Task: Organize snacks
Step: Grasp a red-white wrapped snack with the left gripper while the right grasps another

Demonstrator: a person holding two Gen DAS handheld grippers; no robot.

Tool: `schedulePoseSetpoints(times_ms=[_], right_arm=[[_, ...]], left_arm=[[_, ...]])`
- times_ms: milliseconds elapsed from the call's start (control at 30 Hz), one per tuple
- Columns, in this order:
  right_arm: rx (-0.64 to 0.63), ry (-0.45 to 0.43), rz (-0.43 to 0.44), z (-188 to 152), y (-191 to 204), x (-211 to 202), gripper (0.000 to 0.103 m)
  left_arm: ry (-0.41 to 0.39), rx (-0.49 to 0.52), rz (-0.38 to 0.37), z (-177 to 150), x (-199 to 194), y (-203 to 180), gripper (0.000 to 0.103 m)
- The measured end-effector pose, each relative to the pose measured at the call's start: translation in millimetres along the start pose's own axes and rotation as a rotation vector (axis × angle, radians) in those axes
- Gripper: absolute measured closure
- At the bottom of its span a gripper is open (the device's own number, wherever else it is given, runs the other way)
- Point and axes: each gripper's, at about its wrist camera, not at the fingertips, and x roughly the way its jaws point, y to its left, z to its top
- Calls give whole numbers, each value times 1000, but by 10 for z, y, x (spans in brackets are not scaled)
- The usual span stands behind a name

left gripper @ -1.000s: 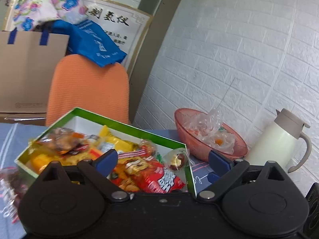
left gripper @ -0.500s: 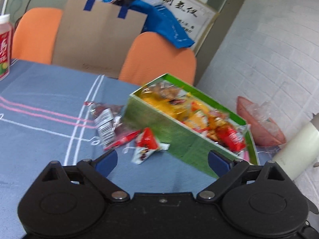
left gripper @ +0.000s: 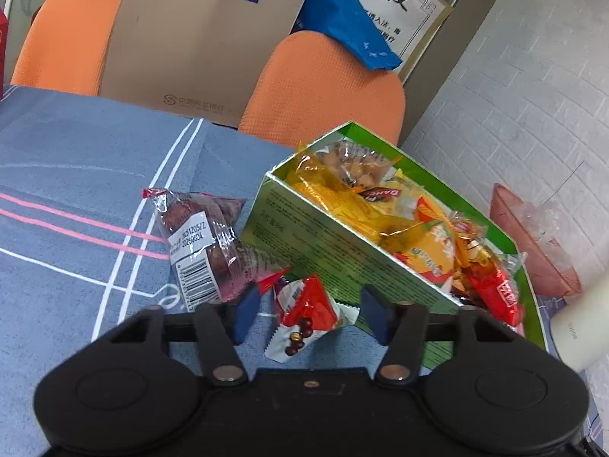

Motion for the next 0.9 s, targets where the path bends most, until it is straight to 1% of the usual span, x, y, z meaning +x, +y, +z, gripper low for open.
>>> schedulePoseSetpoints(times_ms=[33,100,133,233,333,400,433,467,500,533,600,700,900], right_arm=[[5,4,-1,-4,-13,0,0],[13,9,1,-13,-45,1,0],[20,11,4,-19,-58,0,0],[41,25,23,-50,-84,14,0],[54,43,38,-98,-74,34,0],[51,63,55,-136,-54,52,0],[49,78,63,-157,-38,71,0],[46,94,68,-177,-18,97,0],[41,107,71,-193,2,122,0],[36,117,73,-204,28,142,0],[28,132,82,-202,81,187,0],[20,155,103,-178,155,272,0],[-2,173,84,-149,223,398,0]], left_arm=[[14,11,-5,-16,28,8,46],[12,30,-22,-65,-11,17,48],[24,38,-40,-97,-43,20,48],[61,36,-110,-265,-191,39,48],[99,31,-177,-487,-422,65,47],[95,26,-210,-639,-611,82,43],[84,21,-215,-686,-683,101,38],[69,10,-223,-731,-763,124,21],[59,-5,-231,-745,-817,150,12],[52,-18,-238,-762,-858,182,1],[41,-37,-248,-754,-902,212,0],[48,-33,-265,-710,-878,178,0],[109,1,-299,-842,-784,119,0]])
